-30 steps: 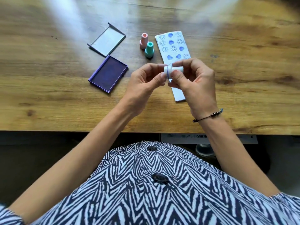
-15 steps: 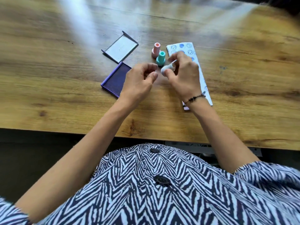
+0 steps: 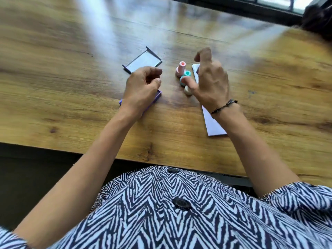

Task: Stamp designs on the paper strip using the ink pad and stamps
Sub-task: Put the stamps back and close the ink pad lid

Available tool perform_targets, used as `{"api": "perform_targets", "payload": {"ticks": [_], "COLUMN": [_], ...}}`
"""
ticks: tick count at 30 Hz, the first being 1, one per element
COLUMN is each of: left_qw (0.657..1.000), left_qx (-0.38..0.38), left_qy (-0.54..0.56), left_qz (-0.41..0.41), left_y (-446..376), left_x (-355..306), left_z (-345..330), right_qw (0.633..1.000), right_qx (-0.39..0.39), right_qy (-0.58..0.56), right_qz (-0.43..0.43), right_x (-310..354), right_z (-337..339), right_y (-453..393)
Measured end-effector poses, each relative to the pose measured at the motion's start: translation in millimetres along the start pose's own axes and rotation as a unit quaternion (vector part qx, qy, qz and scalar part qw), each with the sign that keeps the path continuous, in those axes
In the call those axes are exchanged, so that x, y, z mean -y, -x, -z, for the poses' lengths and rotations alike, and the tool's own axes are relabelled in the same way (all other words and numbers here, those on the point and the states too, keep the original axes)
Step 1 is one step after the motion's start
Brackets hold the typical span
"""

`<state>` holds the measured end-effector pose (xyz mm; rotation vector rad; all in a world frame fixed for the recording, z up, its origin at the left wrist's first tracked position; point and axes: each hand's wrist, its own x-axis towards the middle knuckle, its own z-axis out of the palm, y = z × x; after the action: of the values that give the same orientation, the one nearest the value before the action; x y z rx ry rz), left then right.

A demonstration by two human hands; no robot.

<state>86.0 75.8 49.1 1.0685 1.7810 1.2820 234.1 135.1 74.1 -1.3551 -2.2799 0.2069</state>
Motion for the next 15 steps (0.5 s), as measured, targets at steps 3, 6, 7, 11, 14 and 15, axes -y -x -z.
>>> {"api": "perform_targets", "payload": {"ticks": [3, 6, 7, 11, 14, 15], "left_qw": [0.999, 0.993, 0.989, 0.968, 0.955, 0.954], "left_qx": [-0.044, -0.089, -0.098, -0.089, -0.078, -0.078], "left_qy": [-0.005, -0.057, -0.082, -0.192, -0.239, -0.243], "left_qz": [0.024, 0.054, 0.07, 0.136, 0.159, 0.159], "left_y": [-15, -31, -35, -50, -56, -58], "left_x": [2, 6, 8, 9, 7, 6], "left_z": [21, 38, 43, 50, 45, 44], "right_qw": [0.999, 0.996, 0.994, 0.975, 0.964, 0.964], "right_qx": [-0.002, 0.066, 0.099, 0.186, 0.221, 0.228], "right_qy": [-0.039, -0.014, 0.002, 0.113, 0.145, 0.14], "right_qz": [0.028, 0.053, 0.055, 0.046, 0.009, -0.006], "right_x": [25, 49, 56, 66, 62, 62], "right_z": [1, -23, -34, -69, -82, -83], "right_y": [-26, -62, -74, -110, -121, -120]}}
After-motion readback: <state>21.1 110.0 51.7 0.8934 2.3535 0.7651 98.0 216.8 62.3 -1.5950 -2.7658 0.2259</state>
